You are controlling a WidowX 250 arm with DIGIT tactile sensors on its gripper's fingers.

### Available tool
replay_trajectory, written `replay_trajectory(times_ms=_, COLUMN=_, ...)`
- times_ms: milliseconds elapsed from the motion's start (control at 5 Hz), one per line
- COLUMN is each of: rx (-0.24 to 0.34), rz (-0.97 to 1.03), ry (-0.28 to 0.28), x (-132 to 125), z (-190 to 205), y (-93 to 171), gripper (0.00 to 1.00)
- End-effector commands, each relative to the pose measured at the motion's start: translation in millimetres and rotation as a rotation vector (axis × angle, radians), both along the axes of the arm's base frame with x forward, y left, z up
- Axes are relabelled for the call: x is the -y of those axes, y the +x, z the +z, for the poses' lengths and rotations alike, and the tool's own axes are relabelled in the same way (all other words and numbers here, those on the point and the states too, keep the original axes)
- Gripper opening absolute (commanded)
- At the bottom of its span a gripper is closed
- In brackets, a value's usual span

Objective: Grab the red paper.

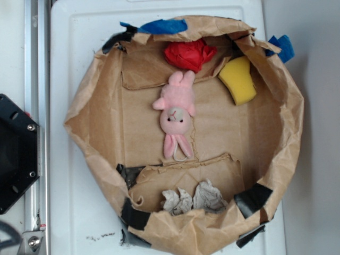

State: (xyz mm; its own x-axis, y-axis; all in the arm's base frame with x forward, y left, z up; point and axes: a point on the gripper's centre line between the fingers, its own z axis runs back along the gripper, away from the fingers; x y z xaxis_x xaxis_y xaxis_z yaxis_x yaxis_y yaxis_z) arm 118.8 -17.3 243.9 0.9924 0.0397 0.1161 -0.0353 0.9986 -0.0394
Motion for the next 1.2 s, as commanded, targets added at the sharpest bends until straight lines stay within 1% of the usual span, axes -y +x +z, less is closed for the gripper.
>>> replay_trajectory(times_ms=0, rx=0.000, rz=0.000, ry=0.000, x=0.0, z=0.0, y=0.0, gripper=1.00)
replay_trajectory(times_ms=200, rx=0.022, rz=0.032, ry=0.014, x=-2.3, z=-8.1, y=0.7, gripper=1.00)
replay_trajectory(times_ms=400, rx=0.033, rz=0.069, ry=0.013, x=-4.8, z=-12.3, y=1.0, gripper=1.00)
replay_trajectory(times_ms=600, rx=0.018, rz=0.088, ry=0.045, x=-15.6, z=-34.4, y=8.3, gripper=1.00)
replay_trajectory(times_ms=1000, rx=0.018, rz=0.088, ry=0.045, x=-15.6, z=-34.4, y=8.3, gripper=1.00)
